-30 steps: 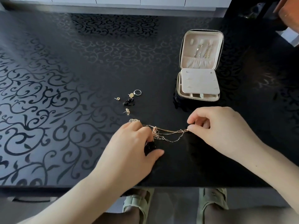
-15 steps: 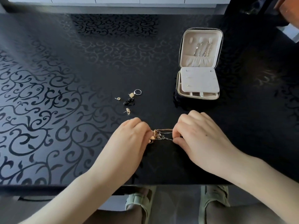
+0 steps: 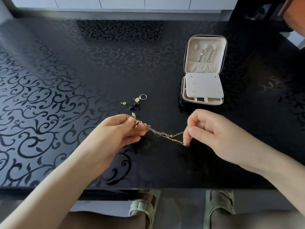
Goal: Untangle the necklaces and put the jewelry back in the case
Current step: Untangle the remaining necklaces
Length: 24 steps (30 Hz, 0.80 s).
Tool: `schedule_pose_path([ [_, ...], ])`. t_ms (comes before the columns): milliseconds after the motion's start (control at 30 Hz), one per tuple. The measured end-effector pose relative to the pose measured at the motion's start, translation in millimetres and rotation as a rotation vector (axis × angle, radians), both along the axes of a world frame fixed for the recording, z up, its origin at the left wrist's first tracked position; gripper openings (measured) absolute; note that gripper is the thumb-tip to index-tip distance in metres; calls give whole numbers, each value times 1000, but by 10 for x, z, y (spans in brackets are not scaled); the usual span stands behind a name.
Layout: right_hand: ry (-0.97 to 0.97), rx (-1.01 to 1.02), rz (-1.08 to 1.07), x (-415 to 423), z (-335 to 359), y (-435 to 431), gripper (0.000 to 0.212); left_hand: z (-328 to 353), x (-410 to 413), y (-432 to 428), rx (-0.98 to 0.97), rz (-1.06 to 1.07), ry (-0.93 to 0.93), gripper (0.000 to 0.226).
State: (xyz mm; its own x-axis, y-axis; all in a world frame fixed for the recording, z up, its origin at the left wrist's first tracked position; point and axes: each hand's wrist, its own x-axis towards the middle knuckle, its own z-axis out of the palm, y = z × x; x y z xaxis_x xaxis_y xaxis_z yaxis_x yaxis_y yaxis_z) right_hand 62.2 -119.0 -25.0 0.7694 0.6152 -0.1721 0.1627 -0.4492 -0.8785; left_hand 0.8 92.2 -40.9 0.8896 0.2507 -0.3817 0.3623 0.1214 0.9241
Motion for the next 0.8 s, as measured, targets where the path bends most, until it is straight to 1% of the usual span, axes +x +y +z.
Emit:
schedule_pose_path([
  [67, 36, 17, -2, 4, 39, -20, 14, 2, 7, -4, -30, 13, -13, 31],
  [167, 122, 80, -37, 19, 79, -48, 14, 35, 16, -16, -160, 31, -7, 29],
  [300, 168, 114, -90, 44, 119, -72, 14, 54, 42, -40, -331, 22, -22, 29],
  [367, 201, 100, -111, 59, 121, -96, 17, 61, 63, -62, -405, 29, -47, 33],
  [467, 250, 5, -98, 45, 123, -120, 10, 70, 87, -124, -484, 24, -89, 37],
  [533, 277, -48, -71, 13, 120, -116, 11, 64, 102, -169, -505, 21, -98, 36],
  [700, 248, -179, -96, -38, 89, -108, 11, 27, 131, -216, -441, 14, -100, 33],
  [800, 259, -161, -139, -58, 95, -126, 13, 17, 140, -235, -404, 3, -108, 30],
])
